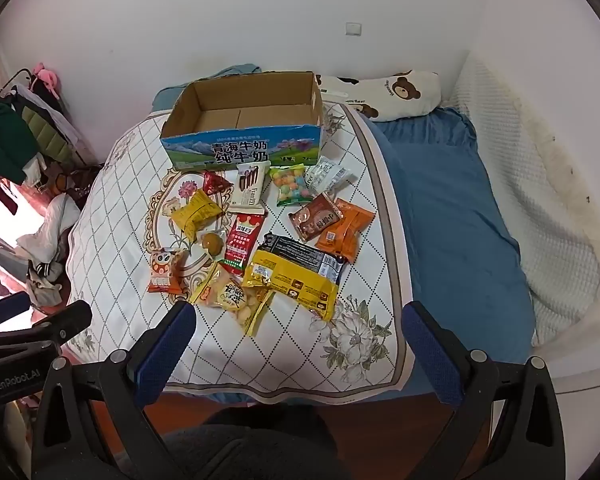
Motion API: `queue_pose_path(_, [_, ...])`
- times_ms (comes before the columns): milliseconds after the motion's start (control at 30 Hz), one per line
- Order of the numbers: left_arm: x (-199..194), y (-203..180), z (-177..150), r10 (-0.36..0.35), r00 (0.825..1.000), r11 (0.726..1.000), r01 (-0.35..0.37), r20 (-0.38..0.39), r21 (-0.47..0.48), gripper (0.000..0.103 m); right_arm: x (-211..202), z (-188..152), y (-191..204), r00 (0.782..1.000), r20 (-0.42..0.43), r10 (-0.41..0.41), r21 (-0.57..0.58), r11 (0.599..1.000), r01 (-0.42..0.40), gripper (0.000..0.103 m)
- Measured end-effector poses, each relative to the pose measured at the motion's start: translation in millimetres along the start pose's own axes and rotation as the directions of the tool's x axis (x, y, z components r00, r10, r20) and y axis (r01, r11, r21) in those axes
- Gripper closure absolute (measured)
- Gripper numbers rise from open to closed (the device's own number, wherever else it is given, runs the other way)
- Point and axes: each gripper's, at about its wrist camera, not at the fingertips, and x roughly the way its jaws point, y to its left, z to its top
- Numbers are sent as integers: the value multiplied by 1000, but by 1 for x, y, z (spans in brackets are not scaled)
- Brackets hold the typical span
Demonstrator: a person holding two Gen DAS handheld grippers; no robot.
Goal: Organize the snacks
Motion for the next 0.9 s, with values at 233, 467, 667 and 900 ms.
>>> queue_pose_path(233, [0,-2,0,7,1000,1000,-7,8,4,0,-2,1,-1,1000,-7,1,2,1000,-1,0])
queue_pose_path(467, [-9,0,3,4,1000,1000,-5,16,3,0,-5,2,-1,1000,-6,13,12,1000,-13,0])
queue_pose_path(667, [-12,-1,2,2,1000,1000,-2,21,2,0,-9,3,-2,1000,-2,15,11,1000,-15,0])
queue_pose_path(900, [-16,-5,-2,1,1000,1000,-1,28,10,0,-18,2,-2,1000,12,17,20,1000,-18,0])
